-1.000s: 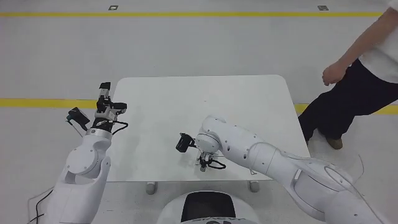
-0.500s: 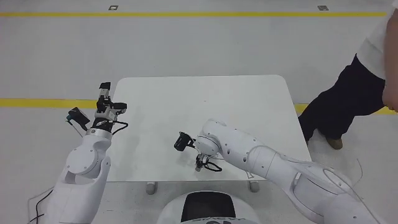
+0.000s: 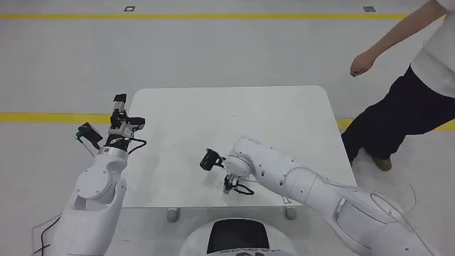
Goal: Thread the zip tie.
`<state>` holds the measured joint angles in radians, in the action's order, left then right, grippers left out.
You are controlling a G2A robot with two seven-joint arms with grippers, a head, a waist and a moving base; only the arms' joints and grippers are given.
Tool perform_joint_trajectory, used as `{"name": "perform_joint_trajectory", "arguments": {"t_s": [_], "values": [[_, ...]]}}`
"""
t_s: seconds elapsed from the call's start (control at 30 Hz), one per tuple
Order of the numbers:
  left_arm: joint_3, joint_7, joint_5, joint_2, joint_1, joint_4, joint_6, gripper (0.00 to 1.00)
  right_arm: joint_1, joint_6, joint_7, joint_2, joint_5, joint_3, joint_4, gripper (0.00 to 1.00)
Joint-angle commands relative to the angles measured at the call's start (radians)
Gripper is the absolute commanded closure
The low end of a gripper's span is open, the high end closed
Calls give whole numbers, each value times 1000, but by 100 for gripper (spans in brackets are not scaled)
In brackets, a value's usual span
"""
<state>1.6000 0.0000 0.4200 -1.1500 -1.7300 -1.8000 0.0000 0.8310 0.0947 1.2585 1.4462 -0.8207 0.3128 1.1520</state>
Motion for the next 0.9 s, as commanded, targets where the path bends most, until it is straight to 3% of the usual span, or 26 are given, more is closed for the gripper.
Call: {"name": "perform_joint_trajectory", "arguments": {"t_s": [0.0, 0.57, 0.6, 0.67, 0.77, 0.87], "values": [[0, 0, 0, 0, 0, 0, 0, 0, 0, 2, 1, -1, -2, 1, 2, 0], [0, 0, 0, 0, 0, 0, 0, 0, 17, -4, 16, -12, -43, 32, 35, 0], [0, 0, 0, 0, 0, 0, 0, 0, 18, -5, 20, -13, -44, 35, 37, 21], [0, 0, 0, 0, 0, 0, 0, 0, 20, -7, 27, -13, -45, 41, 41, 51], [0, 0, 0, 0, 0, 0, 0, 0, 26, -9, 34, -14, -48, 48, 43, 58], [0, 0, 0, 0, 0, 0, 0, 0, 33, -9, 35, -13, -47, 52, 40, 59]]}}
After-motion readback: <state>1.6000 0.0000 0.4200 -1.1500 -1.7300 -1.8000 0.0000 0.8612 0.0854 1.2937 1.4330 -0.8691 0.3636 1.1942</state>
